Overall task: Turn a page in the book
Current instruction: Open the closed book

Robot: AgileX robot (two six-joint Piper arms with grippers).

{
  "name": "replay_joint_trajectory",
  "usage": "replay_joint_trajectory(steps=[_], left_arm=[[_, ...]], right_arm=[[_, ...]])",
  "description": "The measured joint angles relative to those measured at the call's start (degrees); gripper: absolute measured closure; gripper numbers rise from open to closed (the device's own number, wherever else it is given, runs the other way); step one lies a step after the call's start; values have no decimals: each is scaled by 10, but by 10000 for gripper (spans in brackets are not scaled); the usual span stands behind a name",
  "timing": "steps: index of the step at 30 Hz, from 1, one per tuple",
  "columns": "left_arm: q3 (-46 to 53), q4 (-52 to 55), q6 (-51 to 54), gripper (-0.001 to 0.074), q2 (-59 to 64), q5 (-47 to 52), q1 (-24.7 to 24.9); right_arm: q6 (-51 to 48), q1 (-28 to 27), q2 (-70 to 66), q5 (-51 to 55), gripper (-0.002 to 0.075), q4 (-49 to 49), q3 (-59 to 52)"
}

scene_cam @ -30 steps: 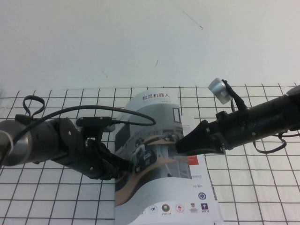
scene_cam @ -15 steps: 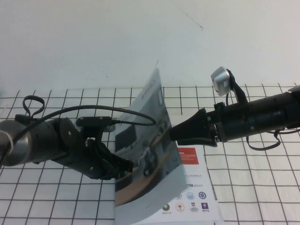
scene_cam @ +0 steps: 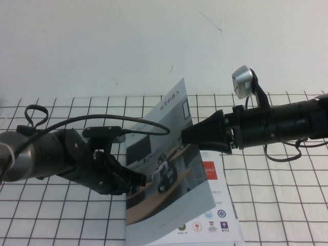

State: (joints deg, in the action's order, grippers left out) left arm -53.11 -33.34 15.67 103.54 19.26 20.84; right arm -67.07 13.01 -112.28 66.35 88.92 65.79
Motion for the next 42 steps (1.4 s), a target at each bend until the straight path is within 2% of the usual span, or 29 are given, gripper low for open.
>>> replay_joint_trajectory(steps=[14, 25, 29, 42], left_arm=[[0, -2, 0, 738, -18, -29, 0], [0, -3, 0, 737, -152, 16, -67], [1, 1, 0, 737, -203, 41, -90], [4, 17, 0, 737, -316, 82, -92]], right_arm=[[-37, 38, 0, 1, 232, 71, 0], [-42, 42, 0, 1, 232, 74, 0], [-51, 59, 0, 0, 232, 74, 0], [-59, 126, 0, 1, 233, 74, 59]])
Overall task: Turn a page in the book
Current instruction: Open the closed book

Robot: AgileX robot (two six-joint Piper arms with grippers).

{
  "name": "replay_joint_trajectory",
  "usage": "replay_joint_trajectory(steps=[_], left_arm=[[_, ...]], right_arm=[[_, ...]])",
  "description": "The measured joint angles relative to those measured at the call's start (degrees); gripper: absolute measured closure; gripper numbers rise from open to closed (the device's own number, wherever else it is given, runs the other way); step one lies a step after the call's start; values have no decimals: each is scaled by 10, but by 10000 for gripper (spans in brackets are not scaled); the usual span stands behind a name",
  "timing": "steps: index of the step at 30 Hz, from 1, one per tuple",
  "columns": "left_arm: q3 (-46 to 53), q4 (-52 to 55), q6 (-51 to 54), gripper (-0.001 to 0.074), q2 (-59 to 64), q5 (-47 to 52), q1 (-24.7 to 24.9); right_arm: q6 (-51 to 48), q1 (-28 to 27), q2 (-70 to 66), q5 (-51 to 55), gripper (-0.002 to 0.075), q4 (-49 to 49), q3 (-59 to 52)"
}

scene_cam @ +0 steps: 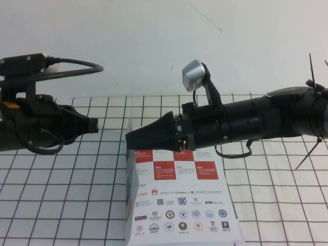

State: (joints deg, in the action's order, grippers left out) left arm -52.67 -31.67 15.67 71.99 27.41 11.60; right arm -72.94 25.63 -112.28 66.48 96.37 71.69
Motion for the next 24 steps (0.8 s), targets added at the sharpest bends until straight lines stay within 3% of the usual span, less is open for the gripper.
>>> replay_joint_trajectory(steps=[4, 6, 10, 12, 24], left_arm=[[0, 5, 0, 737, -6, 13, 0], [0, 6, 0, 737, -8, 18, 0], [0, 8, 0, 737, -14, 19, 0], [0, 9, 0, 737, -20, 19, 0], [0, 20, 0, 737, -43, 19, 0]], right_arm=[[-4, 2, 0, 1, 293, 0, 21], [-16, 2, 0, 1, 372, 0, 23], [-39, 3, -1, -34, 610, 0, 24], [-40, 5, -6, -59, 677, 2, 25], [-41, 18, -66, -117, 726, 3, 25]])
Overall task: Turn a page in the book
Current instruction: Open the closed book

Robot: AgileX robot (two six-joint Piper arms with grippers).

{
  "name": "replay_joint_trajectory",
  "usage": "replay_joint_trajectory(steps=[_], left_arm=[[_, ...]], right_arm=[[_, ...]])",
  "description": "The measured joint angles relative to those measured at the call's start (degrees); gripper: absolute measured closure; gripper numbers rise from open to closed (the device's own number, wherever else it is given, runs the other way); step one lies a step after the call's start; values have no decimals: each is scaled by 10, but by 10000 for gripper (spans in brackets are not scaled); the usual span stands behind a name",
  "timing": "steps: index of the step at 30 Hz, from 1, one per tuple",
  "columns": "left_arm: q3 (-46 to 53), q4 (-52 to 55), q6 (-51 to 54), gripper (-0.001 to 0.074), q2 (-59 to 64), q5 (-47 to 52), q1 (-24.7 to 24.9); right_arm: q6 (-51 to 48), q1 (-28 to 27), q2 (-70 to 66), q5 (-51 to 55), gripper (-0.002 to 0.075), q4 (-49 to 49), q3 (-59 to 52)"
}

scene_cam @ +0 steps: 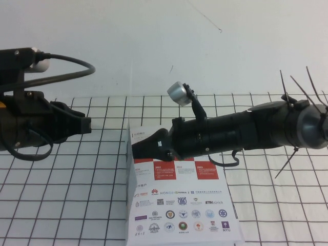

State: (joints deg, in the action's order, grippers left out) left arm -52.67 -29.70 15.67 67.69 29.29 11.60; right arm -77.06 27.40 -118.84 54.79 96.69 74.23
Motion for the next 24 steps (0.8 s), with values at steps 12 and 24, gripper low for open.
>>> replay_joint_trajectory(steps=[12, 24], left_arm=[[1, 0, 0, 737, -34, 18, 0], [1, 8, -7, 737, -61, 56, 0]], right_arm=[[-28, 66, -42, -84, 727, 1, 37], [-37, 92, -133, -151, 727, 16, 48]])
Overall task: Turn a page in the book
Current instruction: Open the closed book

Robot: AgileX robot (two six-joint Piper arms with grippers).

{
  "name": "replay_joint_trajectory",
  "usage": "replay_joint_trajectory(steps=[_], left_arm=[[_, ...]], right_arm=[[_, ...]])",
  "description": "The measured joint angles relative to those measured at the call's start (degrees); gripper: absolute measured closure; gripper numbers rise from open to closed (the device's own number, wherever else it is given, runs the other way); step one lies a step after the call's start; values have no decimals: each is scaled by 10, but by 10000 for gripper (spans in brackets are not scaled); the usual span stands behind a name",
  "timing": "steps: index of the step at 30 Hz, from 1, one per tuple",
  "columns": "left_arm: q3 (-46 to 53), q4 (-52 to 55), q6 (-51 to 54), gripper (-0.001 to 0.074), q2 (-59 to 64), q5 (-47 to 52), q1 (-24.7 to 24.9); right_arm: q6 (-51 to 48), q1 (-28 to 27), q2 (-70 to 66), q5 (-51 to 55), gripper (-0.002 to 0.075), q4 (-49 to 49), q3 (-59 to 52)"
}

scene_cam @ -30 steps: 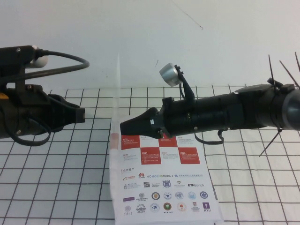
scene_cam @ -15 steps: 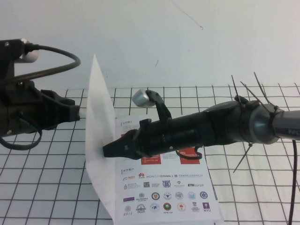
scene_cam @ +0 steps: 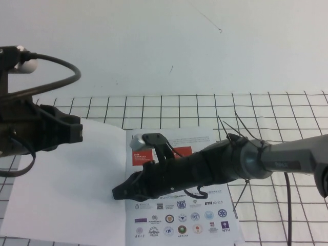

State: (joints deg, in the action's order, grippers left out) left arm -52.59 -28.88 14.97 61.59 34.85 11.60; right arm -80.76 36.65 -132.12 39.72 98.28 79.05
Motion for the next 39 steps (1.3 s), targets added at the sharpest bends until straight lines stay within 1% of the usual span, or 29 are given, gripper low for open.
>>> replay_joint_trajectory(steps=[8, 11, 14, 17, 20, 25, 28, 31, 36, 39], left_arm=[[0, 5, -4, 737, -2, 23, 0], [0, 6, -4, 737, -2, 23, 0], [0, -3, -4, 737, 0, 19, 0], [0, -19, -4, 737, 19, 13, 0], [0, -47, 6, 737, 48, 8, 0], [0, -123, 60, 737, 118, -17, 0], [0, -138, 83, 737, 158, -31, 0], [0, -123, 83, 737, 195, -47, 0], [0, -79, 57, 737, 245, -60, 0], [0, -33, 18, 737, 274, -60, 0]], right_arm=[[-18, 0, 14, 18, 727, -1, 2], [-16, 0, 60, -1, 727, -2, -2], [-6, -5, 112, -48, 727, -7, -2], [11, -13, 147, -90, 727, -28, -2], [18, -19, 155, -107, 727, -30, -2], [34, -20, 153, -123, 727, -70, -3], [80, -28, 156, -154, 727, -141, -3], [148, -53, 160, -156, 727, -229, -3], [281, -99, 157, -90, 727, -402, -3], [340, -104, 148, -49, 727, -489, -3]])
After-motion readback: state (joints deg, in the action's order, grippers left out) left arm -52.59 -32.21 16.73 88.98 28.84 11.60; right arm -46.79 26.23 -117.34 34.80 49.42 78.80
